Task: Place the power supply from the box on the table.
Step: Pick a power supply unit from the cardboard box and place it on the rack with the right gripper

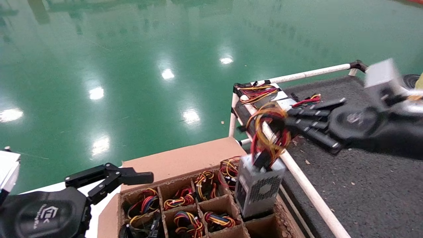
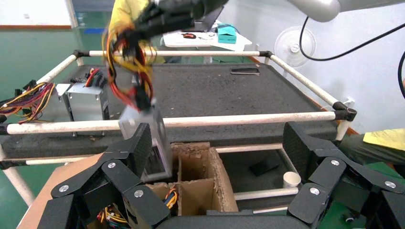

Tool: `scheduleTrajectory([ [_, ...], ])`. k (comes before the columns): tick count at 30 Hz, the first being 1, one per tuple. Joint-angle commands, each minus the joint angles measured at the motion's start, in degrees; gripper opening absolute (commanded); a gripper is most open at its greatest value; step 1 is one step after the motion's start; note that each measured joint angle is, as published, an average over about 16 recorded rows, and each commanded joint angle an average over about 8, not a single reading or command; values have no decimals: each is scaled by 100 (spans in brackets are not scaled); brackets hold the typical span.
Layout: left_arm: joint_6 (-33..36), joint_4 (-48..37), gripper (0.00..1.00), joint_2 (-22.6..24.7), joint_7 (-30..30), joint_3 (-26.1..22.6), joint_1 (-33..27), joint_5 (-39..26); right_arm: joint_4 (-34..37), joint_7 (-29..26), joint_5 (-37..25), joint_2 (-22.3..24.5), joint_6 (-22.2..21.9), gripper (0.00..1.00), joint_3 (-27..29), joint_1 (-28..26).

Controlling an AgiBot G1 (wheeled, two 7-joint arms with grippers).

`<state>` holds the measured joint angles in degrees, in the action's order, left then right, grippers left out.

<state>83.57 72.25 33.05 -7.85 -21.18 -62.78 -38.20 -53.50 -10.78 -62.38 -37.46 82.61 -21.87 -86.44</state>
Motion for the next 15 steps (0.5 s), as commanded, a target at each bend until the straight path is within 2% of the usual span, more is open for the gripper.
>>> scheduleTrajectory([
  [1,0,0,100,0,0,0,0,0,-388,-281,54,170,-168,0,84,-6],
  [8,0,0,100,0,0,0,0,0,-961,-711,151,595,-507,0,315,-36],
  [15,0,0,100,0,0,-1,0,0,-804,-744,349,881,-480,0,521,-124],
])
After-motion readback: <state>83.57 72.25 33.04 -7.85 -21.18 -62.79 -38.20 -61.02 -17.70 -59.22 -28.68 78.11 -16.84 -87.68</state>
